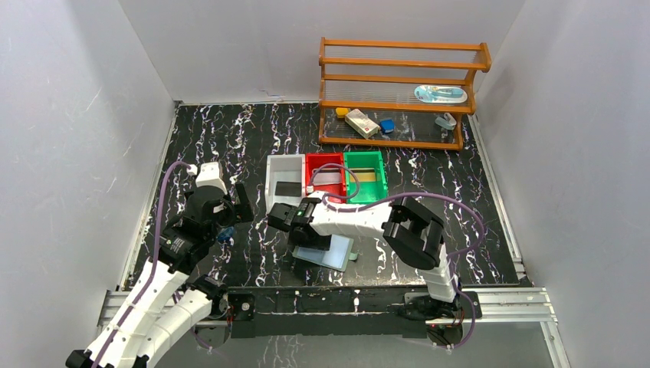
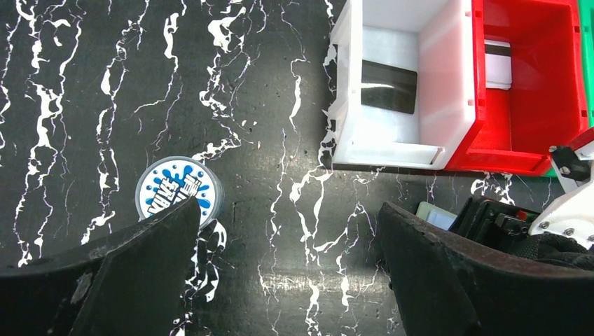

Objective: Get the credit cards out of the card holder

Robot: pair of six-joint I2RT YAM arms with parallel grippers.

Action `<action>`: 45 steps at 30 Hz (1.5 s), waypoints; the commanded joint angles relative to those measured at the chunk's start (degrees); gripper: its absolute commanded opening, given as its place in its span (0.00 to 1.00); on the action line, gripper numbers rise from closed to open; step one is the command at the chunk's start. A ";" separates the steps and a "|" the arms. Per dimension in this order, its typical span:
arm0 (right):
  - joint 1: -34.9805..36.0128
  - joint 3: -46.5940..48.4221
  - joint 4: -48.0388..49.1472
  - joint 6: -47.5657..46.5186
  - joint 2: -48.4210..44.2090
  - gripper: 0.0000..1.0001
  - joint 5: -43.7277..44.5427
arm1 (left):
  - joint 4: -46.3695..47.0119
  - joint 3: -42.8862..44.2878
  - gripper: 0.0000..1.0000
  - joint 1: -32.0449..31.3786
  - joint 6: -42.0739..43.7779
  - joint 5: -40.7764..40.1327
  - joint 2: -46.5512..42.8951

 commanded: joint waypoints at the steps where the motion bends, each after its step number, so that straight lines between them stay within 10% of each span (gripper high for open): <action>1: -0.96 0.22 0.18 -2.28 1.25 0.75 -1.45 | -1.00 0.92 0.98 0.09 -0.65 -2.72 -1.16; 7: -1.36 -0.75 0.49 -3.91 3.31 0.75 -3.67 | -1.10 0.97 0.98 0.09 -0.71 -3.33 -1.40; 16: -1.75 -5.33 5.19 -6.03 -0.54 0.49 -4.61 | -1.40 0.95 0.98 0.09 -0.97 -3.60 -1.25; 35: -1.59 -18.40 27.29 -25.49 -10.96 0.40 -16.74 | -1.18 0.83 0.98 0.09 -0.88 -3.28 -0.76; 45: -0.28 -11.90 20.92 -29.72 -12.35 0.72 -13.33 | -1.05 0.79 0.98 0.09 -0.70 -2.98 -0.17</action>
